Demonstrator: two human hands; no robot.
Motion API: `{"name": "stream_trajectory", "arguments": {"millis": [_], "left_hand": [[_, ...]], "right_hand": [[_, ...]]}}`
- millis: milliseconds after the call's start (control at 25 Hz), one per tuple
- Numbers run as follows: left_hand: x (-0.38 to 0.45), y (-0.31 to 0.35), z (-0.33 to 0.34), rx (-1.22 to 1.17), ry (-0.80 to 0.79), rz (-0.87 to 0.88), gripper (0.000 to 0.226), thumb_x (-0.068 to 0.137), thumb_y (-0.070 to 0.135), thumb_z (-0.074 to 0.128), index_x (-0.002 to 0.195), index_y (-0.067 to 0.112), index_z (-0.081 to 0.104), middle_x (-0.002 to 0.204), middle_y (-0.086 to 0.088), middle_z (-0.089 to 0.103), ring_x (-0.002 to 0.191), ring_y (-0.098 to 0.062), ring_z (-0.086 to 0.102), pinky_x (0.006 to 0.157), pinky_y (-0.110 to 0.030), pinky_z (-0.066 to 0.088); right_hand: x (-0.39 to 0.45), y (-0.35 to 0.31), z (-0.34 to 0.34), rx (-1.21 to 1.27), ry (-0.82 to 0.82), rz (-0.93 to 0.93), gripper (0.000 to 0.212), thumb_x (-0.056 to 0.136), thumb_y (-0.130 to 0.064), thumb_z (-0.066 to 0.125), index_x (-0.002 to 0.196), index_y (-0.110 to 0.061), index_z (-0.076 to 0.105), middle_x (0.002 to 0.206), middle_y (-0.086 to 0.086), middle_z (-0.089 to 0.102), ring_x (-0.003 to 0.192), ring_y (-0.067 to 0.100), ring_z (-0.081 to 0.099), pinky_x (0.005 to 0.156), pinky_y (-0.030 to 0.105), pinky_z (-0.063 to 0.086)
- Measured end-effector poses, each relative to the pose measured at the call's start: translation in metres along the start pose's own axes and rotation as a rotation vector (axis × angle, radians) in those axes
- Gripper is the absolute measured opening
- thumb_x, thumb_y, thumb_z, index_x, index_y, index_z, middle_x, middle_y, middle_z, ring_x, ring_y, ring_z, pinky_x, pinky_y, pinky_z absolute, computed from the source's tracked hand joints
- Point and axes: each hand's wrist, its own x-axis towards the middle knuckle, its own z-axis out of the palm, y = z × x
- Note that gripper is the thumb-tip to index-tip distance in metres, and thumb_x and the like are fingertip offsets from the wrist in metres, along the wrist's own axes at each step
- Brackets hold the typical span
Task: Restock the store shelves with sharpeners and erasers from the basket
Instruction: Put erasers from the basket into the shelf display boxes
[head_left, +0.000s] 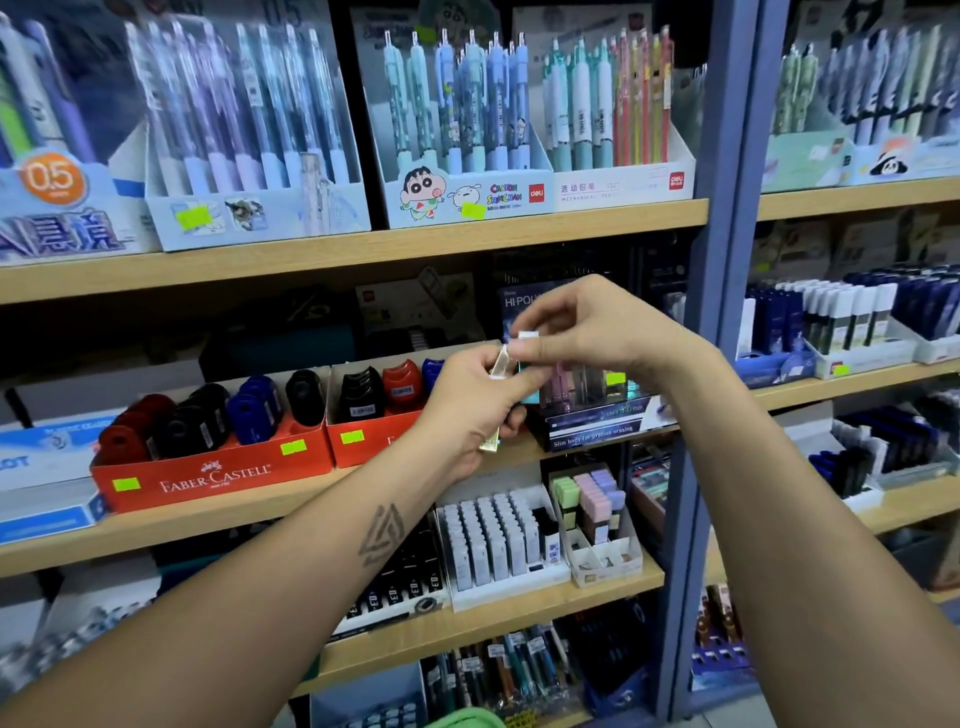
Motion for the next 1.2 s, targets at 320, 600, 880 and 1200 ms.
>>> {"name": "stream_trajectory", "arguments": {"millis": [320,600,880,1200], "left_hand": [[0.017,0.017,0.016,-0.153,0.154,-0.184,0.029,0.098,0.026,0.048,0.078,0.006,0.055,0.065,-0.011,0.055,0.04,-0.014,0.041,0.035,-0.019,0.026],[0.01,0.003,0.009,-0.158,0.073,-0.184,0.02,0.099,0.019,0.048,0.094,0.004,0.059,0.07,-0.012,0.056,0.043,-0.016,0.044,0.036,-0.02,0.028],[-0.001,-0.01,0.011,-0.163,-0.05,-0.123,0.022,0.096,0.031,0.065,0.108,0.013,0.071,0.07,-0.007,0.062,0.042,-0.013,0.046,0.036,-0.018,0.034],[-0.001,0.003,0.03,-0.169,-0.025,-0.069,0.04,0.101,0.039,0.055,0.086,0.003,0.066,0.063,-0.008,0.056,0.041,-0.011,0.042,0.035,-0.018,0.03]], "right_hand": [[0.003,0.042,-0.035,-0.088,0.516,0.042,0.022,0.087,-0.006,0.074,0.101,-0.023,0.073,0.074,-0.006,0.063,0.074,0.011,0.059,0.081,0.034,0.057],[0.006,0.056,-0.019,-0.209,0.376,0.072,0.025,0.083,-0.004,0.077,0.081,-0.026,0.064,0.076,-0.002,0.065,0.077,0.019,0.064,0.068,0.027,0.049],[0.003,0.047,-0.008,-0.282,0.373,0.147,0.023,0.088,-0.015,0.074,0.11,-0.024,0.075,0.098,-0.002,0.072,0.085,0.02,0.067,0.074,0.031,0.055],[-0.019,0.013,-0.028,0.271,-0.028,0.133,0.013,0.084,0.001,0.075,0.096,0.002,0.073,0.079,0.021,0.071,0.07,0.022,0.067,0.071,0.029,0.058]]}}
